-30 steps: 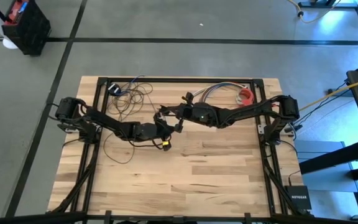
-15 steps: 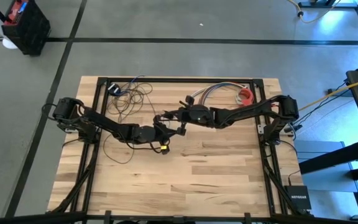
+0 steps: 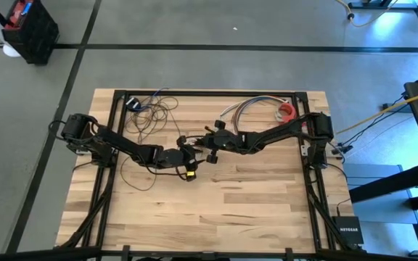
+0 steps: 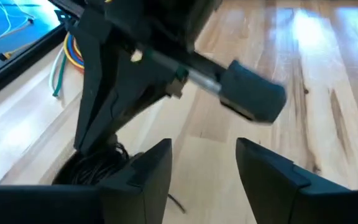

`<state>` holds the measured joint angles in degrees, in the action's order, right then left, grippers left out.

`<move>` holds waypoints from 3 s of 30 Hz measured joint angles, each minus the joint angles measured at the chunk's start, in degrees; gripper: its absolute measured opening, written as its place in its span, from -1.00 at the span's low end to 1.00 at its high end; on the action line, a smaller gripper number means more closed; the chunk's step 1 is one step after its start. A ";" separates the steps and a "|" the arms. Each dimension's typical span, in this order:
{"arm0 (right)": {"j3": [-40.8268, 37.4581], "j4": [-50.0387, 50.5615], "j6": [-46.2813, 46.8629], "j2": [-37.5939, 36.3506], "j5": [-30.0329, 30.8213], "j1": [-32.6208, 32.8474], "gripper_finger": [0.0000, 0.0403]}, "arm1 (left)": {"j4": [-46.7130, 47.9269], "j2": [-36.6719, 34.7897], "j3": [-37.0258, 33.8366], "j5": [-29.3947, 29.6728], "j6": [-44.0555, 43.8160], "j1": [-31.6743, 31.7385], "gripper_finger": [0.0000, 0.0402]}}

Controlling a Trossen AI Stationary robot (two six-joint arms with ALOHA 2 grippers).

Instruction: Coiling cords

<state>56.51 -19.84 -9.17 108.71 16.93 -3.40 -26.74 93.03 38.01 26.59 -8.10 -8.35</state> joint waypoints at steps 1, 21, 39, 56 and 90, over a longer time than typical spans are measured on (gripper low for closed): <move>0.02 -0.21 0.02 0.44 0.38 -0.02 -0.97 | 0.45 -0.01 0.01 0.00 0.11 0.01 -0.14; 0.00 3.45 0.37 1.17 -0.11 -1.60 -0.97 | 19.65 -14.16 1.61 0.04 3.76 0.21 -0.23; 0.00 3.22 0.31 1.20 -0.10 -1.57 -0.97 | 22.03 -11.90 1.63 0.11 1.03 0.25 -0.23; 0.00 2.97 0.31 1.20 -0.11 -1.55 -0.97 | 40.08 -12.14 6.20 -1.64 -7.96 2.21 -0.23; 0.00 2.95 -0.15 1.20 -1.14 -1.57 -0.97 | 64.02 -10.56 16.73 -7.70 -5.52 11.72 -0.23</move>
<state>56.51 -16.88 -9.32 109.91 15.79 -4.97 37.28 82.47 54.74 18.89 -13.62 3.37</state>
